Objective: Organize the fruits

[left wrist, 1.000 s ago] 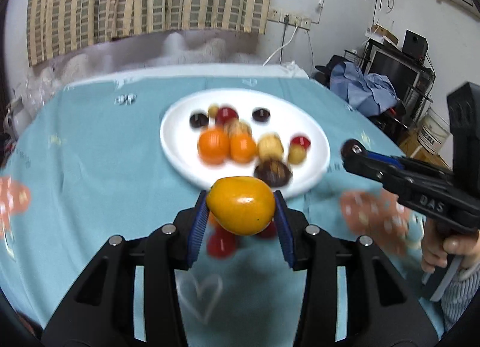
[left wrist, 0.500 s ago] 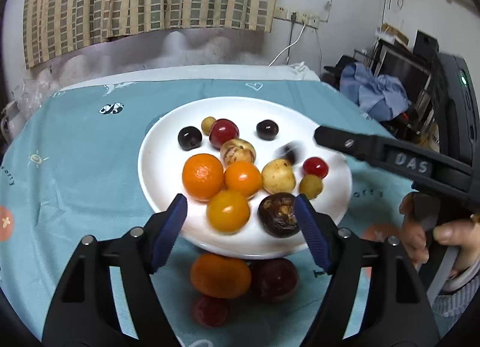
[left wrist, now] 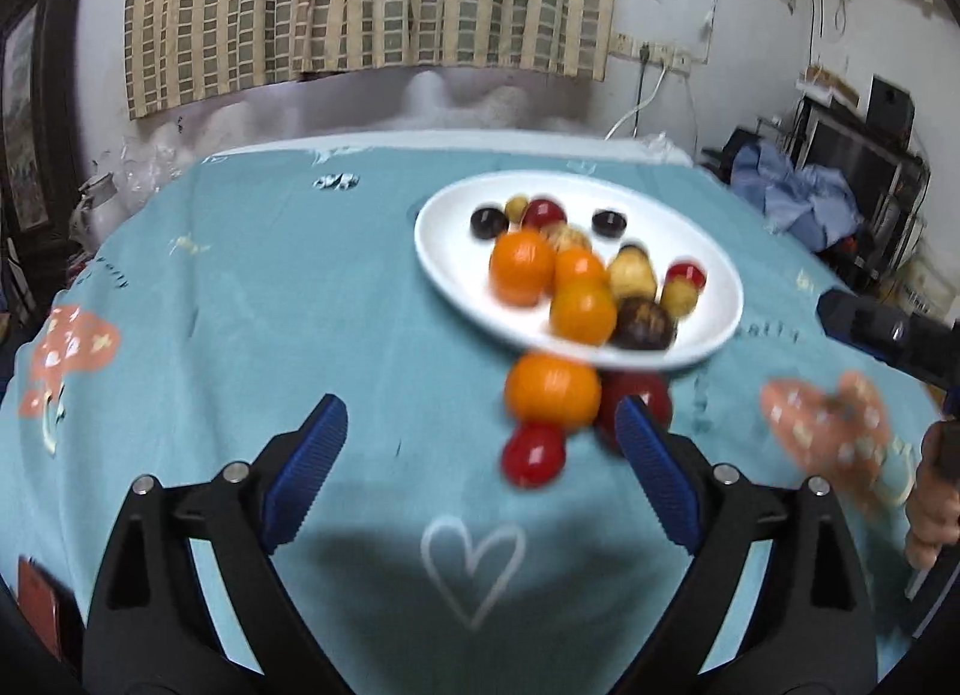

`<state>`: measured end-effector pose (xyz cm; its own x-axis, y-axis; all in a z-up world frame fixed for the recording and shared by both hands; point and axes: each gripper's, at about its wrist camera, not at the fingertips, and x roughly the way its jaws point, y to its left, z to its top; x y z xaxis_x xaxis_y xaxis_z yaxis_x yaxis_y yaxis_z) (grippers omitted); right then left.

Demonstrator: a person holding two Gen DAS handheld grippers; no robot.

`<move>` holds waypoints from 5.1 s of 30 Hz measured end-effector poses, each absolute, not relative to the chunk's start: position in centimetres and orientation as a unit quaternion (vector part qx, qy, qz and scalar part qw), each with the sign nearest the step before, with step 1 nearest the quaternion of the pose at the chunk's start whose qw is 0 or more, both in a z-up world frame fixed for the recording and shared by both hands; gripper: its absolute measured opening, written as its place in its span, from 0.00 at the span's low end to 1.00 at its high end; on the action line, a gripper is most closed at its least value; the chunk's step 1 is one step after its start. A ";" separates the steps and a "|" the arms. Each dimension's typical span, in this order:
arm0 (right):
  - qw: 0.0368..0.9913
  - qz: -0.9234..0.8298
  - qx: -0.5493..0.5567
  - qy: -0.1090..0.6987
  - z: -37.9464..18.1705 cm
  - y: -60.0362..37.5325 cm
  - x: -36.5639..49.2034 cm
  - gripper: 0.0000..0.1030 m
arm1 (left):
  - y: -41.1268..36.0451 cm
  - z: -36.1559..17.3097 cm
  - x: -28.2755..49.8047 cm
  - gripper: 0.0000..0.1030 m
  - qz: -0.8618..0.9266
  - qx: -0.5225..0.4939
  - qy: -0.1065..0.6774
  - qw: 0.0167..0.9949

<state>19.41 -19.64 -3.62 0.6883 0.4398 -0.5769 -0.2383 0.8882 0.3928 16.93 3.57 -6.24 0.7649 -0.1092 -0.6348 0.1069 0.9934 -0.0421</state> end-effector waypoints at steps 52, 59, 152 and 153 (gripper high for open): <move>0.898 0.159 0.131 0.389 -5.8 -19.7 20.3 0.76 | 3.1 -8.7 18.9 0.91 -0.076 0.065 0.395 0.913; 0.896 0.158 0.127 0.396 -6.1 -19.6 20.5 0.76 | 1.0 -9.4 19.9 0.83 -0.100 0.105 0.409 0.901; 0.886 0.167 -0.008 0.433 -8.9 -13.0 22.9 0.64 | 2.7 -9.9 16.7 0.44 -0.150 0.060 0.428 0.889; 0.891 0.160 -0.021 0.424 -8.6 -13.5 22.0 0.64 | 2.7 -9.9 16.7 0.44 -0.150 0.060 0.428 0.889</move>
<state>22.04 -13.51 -8.64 0.5885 0.2682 -0.7627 -0.3036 0.9477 0.0989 16.68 2.65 -9.92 0.5883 -0.2161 -0.7793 0.3187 0.9476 -0.0222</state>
